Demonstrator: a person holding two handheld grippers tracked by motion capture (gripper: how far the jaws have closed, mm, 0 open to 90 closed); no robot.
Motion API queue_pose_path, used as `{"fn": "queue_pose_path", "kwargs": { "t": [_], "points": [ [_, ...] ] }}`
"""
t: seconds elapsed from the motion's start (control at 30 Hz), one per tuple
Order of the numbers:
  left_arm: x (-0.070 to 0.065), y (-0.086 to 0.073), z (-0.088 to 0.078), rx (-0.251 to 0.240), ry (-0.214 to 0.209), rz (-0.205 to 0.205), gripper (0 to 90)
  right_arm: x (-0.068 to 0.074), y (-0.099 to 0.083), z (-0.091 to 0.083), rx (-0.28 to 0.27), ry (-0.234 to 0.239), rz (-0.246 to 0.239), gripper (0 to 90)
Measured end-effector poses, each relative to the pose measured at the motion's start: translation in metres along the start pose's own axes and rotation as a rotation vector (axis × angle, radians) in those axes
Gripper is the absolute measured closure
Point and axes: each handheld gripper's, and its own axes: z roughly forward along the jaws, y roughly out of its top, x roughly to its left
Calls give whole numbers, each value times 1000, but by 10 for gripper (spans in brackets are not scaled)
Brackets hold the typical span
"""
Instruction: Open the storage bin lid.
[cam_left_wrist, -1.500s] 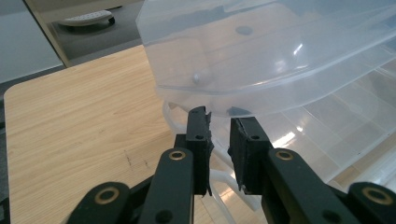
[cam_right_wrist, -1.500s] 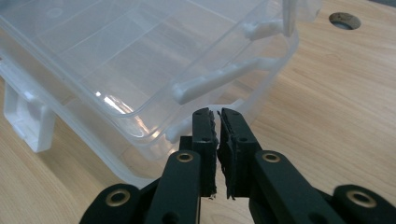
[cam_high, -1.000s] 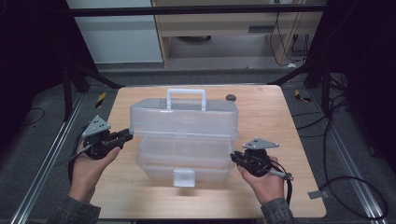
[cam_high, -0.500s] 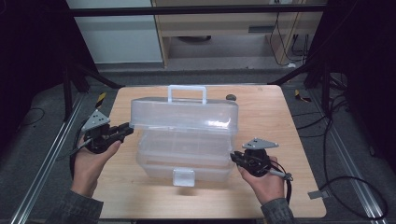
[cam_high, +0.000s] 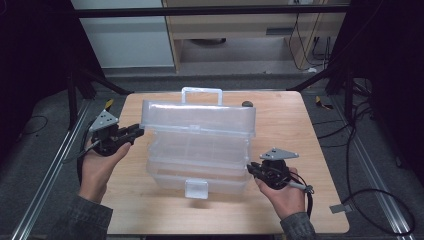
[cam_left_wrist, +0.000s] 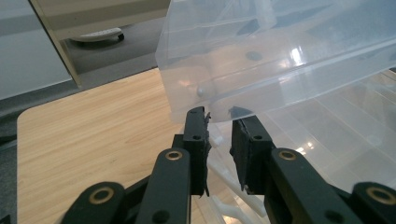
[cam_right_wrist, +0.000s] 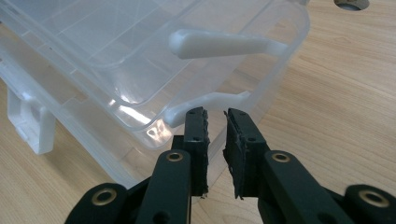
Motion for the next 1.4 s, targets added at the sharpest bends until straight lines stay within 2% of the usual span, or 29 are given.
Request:
{"fn": "queue_pose_path", "kwargs": {
  "t": [0.4,0.77,0.97,1.1,1.4],
  "points": [
    [5,9,11,-12,-3,0,717,0,0,0,-1,0,-8,787],
    [8,10,21,-25,-13,-9,684,0,0,0,-1,0,-9,786],
    [8,11,23,-24,-12,-9,692,0,0,-1,0,0,-10,787],
    [5,12,22,-13,13,0,707,0,1,-1,6,0,-18,790],
    [4,12,21,-16,15,2,732,-1,3,-2,23,-6,-25,793]
  ]
}}
